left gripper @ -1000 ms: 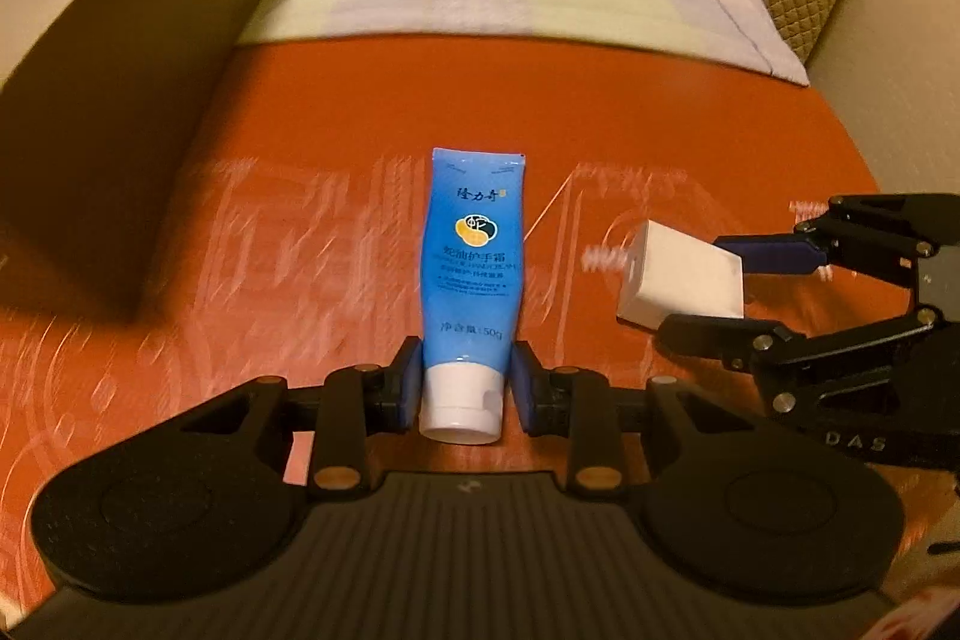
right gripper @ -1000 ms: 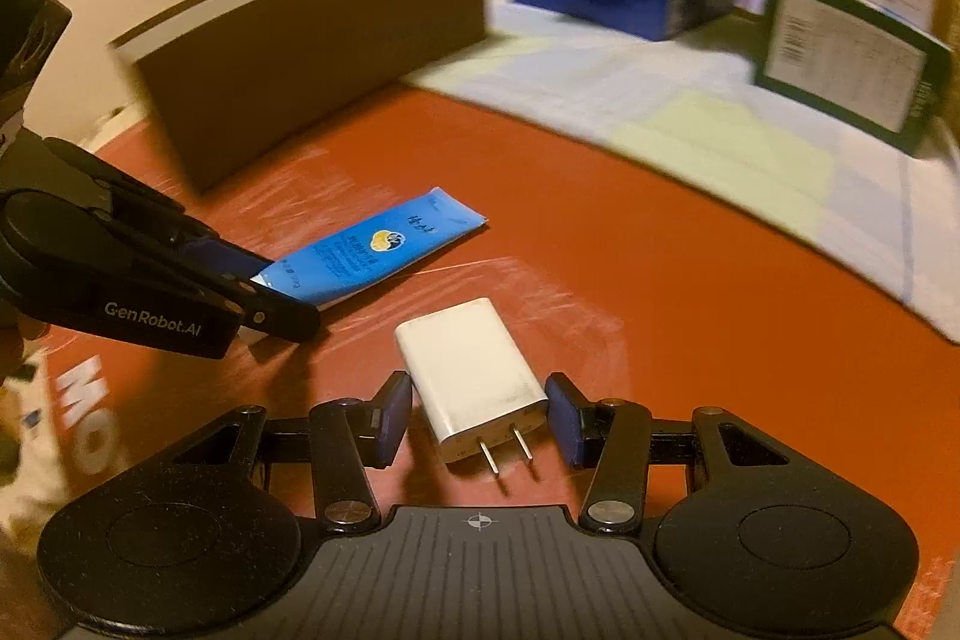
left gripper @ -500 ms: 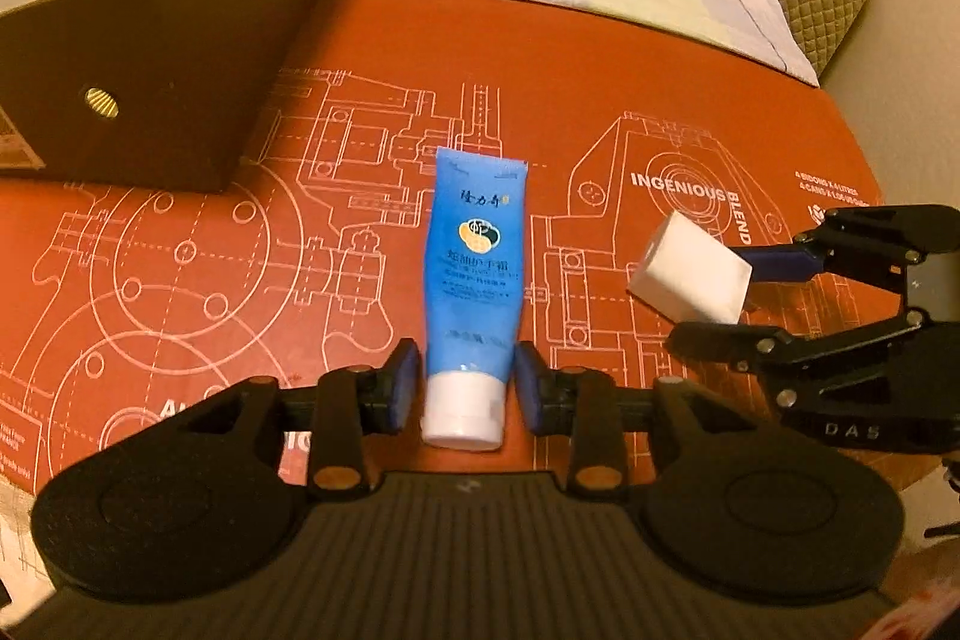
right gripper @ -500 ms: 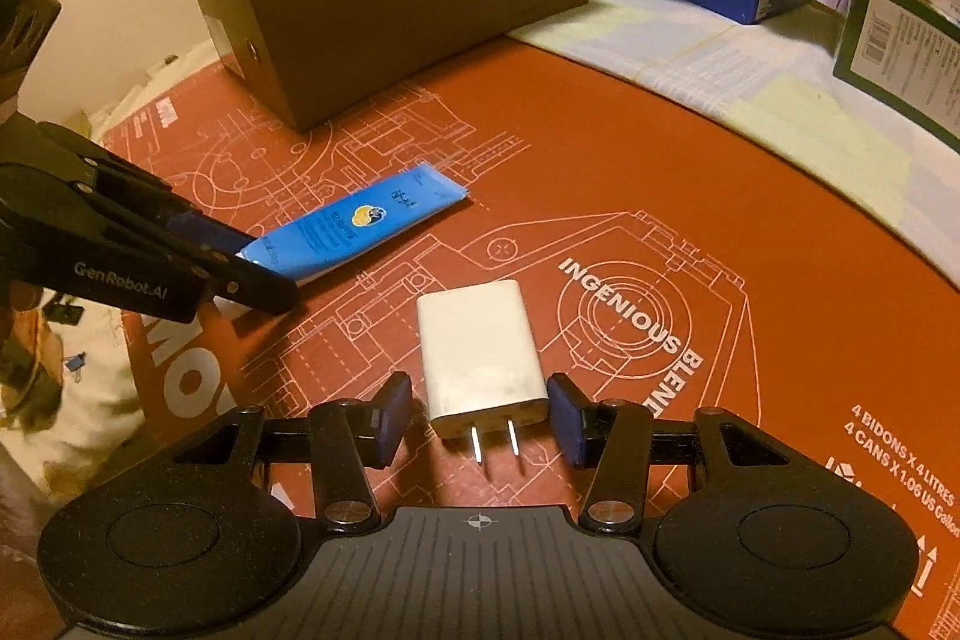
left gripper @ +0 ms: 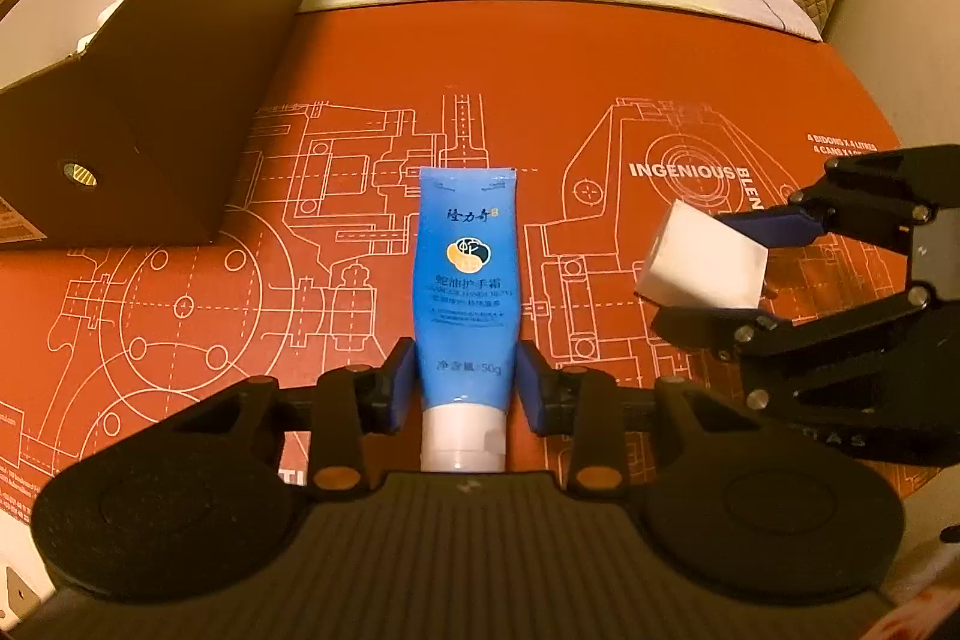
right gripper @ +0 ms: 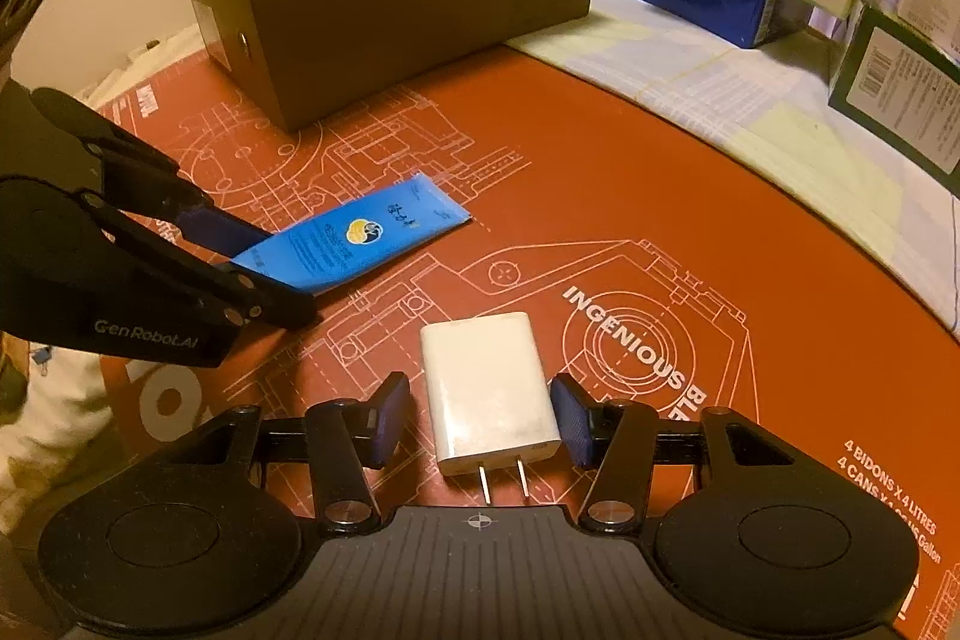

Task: Organize rigid objects
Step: 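Lift the cream tube and charger plug and carry them over the brown box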

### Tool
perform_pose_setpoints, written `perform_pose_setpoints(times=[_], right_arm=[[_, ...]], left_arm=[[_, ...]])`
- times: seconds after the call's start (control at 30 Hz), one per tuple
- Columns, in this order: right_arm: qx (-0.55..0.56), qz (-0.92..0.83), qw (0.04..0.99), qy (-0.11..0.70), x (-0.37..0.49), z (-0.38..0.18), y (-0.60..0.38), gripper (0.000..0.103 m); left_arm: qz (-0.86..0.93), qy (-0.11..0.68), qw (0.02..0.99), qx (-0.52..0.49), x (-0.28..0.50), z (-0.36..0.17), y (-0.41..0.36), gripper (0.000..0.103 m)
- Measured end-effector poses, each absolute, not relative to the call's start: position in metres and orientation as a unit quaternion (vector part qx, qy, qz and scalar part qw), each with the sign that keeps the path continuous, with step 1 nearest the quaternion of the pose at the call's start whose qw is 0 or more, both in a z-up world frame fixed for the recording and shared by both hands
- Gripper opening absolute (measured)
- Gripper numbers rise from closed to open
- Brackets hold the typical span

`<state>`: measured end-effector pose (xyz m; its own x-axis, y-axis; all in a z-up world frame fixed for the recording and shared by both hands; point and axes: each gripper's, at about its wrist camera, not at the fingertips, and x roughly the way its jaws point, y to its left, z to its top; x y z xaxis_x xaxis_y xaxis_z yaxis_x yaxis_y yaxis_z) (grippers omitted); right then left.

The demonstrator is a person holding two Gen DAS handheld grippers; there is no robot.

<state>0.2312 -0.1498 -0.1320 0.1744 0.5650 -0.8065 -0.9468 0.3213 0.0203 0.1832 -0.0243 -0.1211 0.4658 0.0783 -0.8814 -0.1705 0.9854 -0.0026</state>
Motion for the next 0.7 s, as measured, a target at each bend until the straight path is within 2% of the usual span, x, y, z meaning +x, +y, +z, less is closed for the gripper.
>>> perform_pose_setpoints(times=[0.07,0.17,0.7], right_arm=[[-0.253,0.520,0.725,0.374,0.232,-0.133,-0.150,0.041],[-0.248,0.519,0.726,0.377,0.233,-0.133,-0.150,0.038],[-0.205,0.502,0.734,0.409,0.243,-0.121,-0.160,0.038]], left_arm=[[0.073,0.512,0.855,-0.044,0.184,-0.121,-0.025,0.030],[0.073,0.512,0.855,-0.043,0.185,-0.121,-0.025,0.029],[0.067,0.483,0.868,-0.098,0.180,-0.098,-0.021,0.028]])
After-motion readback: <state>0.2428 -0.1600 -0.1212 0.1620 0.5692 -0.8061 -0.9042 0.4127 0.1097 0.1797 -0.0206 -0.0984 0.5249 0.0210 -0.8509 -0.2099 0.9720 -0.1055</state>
